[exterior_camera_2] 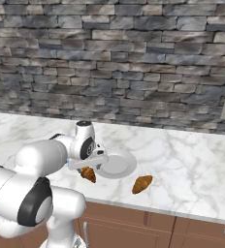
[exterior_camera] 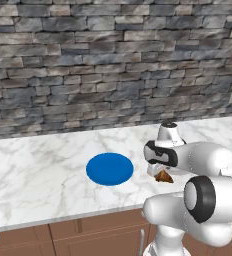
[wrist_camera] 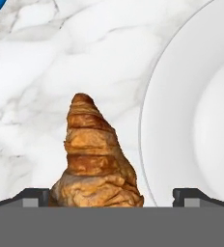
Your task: Place the pastries on the plates.
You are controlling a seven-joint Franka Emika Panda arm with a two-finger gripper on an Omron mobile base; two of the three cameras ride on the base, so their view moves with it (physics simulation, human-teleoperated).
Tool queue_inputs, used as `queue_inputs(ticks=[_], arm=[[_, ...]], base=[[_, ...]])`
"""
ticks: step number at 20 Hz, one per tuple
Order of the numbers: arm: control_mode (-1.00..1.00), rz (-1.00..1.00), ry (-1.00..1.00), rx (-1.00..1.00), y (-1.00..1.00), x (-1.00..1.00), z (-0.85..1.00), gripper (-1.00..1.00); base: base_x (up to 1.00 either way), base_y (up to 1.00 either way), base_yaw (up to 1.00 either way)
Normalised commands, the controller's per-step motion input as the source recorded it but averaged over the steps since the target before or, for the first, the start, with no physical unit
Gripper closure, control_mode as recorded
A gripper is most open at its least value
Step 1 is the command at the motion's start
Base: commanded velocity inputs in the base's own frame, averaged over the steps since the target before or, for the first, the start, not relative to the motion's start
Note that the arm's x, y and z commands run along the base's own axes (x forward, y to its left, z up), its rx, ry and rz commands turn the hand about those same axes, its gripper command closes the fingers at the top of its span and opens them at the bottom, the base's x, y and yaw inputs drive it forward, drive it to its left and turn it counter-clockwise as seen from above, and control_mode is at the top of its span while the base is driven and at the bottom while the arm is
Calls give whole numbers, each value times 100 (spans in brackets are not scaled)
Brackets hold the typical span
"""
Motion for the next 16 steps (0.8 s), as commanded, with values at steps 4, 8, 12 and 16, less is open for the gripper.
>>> queue_inputs(ticks=[4,8,12,16], arm=[[-100,0,0,0,0,0,-28,-100],[-100,0,-1,0,1,-19,-20,-100],[-100,0,-12,0,6,-45,0,-100],[-100,0,-6,0,4,-51,-6,-100]], base=[[0,0,0],[0,0,0],[0,0,0],[0,0,0]])
